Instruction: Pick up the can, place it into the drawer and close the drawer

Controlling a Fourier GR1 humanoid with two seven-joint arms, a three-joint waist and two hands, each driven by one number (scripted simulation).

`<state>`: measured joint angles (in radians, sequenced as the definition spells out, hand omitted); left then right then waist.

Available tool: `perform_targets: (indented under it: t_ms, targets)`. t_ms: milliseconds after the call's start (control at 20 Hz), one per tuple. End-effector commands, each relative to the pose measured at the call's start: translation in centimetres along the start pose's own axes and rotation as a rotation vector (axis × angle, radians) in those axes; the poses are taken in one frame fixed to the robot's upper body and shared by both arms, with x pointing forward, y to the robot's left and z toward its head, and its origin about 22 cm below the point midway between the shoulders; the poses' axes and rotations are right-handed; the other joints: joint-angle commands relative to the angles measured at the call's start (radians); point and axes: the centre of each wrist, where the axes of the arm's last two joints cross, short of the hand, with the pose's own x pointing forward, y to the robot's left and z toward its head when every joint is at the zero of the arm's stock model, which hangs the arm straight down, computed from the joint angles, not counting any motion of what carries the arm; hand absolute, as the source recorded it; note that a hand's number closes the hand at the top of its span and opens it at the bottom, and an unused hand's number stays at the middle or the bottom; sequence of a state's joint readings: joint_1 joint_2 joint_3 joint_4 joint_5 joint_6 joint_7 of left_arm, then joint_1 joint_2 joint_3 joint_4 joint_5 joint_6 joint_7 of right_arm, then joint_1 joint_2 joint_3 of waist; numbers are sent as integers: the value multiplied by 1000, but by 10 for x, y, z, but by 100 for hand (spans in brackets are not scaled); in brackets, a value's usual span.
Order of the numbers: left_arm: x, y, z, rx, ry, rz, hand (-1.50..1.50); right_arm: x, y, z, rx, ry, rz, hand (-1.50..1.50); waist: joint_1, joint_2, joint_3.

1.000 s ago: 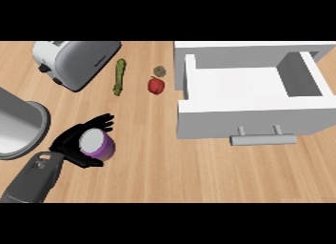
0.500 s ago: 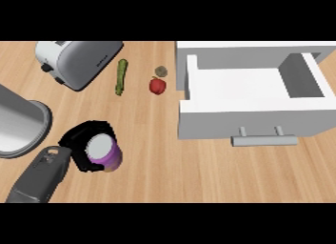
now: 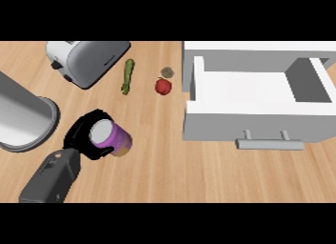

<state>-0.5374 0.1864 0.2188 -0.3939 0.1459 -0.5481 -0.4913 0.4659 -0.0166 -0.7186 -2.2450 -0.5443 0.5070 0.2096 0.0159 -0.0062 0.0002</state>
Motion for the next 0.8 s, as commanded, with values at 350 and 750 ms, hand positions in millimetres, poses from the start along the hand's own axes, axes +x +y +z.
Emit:
perform_targets:
  t_ms: [350, 750]
  targets:
    - [36, -75, -50, 244, -270, 14, 150, -1, 0, 7, -12, 21, 8, -150, -2, -5, 2]
    - [114, -126, -48, 218, -280, -36, 150, 0, 5, 3, 5, 0, -22, -150, -6, -4, 1]
